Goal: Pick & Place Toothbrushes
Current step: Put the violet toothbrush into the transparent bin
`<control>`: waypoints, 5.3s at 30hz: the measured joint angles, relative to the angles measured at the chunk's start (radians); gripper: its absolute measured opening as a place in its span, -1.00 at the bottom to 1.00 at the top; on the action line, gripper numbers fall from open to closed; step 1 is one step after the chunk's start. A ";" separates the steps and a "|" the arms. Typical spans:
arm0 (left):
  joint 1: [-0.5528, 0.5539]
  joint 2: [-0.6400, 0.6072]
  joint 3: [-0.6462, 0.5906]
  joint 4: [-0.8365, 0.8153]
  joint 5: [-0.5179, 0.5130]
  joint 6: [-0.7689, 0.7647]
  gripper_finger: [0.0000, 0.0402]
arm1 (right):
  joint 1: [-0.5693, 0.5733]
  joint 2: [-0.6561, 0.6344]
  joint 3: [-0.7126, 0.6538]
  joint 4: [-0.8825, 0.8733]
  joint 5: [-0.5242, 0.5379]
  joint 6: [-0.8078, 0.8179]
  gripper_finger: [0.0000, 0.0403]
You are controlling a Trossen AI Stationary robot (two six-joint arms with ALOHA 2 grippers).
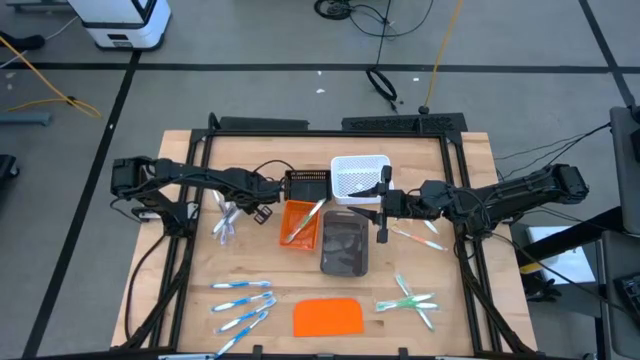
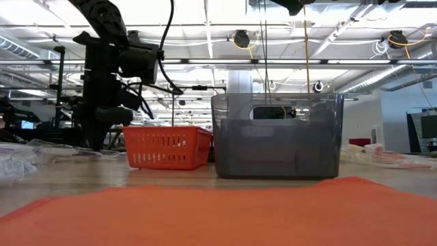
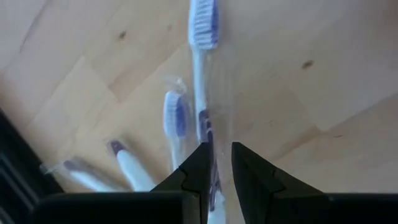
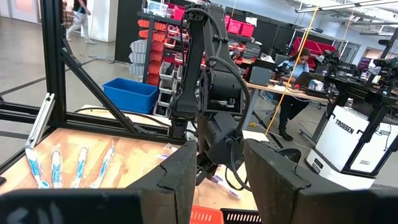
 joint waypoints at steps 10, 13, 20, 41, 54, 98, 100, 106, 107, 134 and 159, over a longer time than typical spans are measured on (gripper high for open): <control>0.001 0.000 0.000 0.030 0.031 0.035 -0.66 | 0.000 0.000 0.000 0.000 -0.003 -0.001 -0.38; -0.005 0.000 0.000 0.034 0.036 0.048 -0.63 | 0.000 0.000 0.000 -0.005 -0.003 -0.001 -0.38; -0.004 0.000 0.000 0.044 0.005 0.021 -0.19 | 0.000 0.000 0.000 -0.008 -0.003 -0.001 -0.38; 0.013 -0.001 -0.084 0.093 0.032 0.005 -0.16 | 0.000 0.000 0.000 -0.010 -0.003 0.002 -0.38; 0.011 -0.003 -0.106 0.171 0.043 -0.009 -0.64 | 0.000 0.000 0.000 -0.007 -0.003 0.002 -0.38; -0.130 -0.172 0.260 0.272 -0.049 0.236 -0.93 | 0.000 0.000 0.000 -0.045 0.001 0.023 -0.38; -0.150 -0.178 0.258 0.321 -0.044 0.273 -0.91 | 0.000 0.000 0.000 -0.050 0.001 0.033 -0.38; -0.201 -0.183 0.257 0.482 -0.044 0.347 -0.97 | 0.000 0.001 0.000 -0.071 0.001 0.052 -0.38; -0.207 -0.183 0.257 0.518 -0.044 0.353 -0.96 | 0.000 0.001 0.000 -0.072 0.001 0.055 -0.38; -0.341 -0.113 0.258 1.079 -0.036 0.625 -0.94 | 0.000 0.000 0.000 0.016 -0.005 0.082 -0.38; -0.321 0.041 0.257 1.332 0.019 0.696 -0.94 | 0.000 0.000 0.000 0.023 -0.039 0.078 -0.57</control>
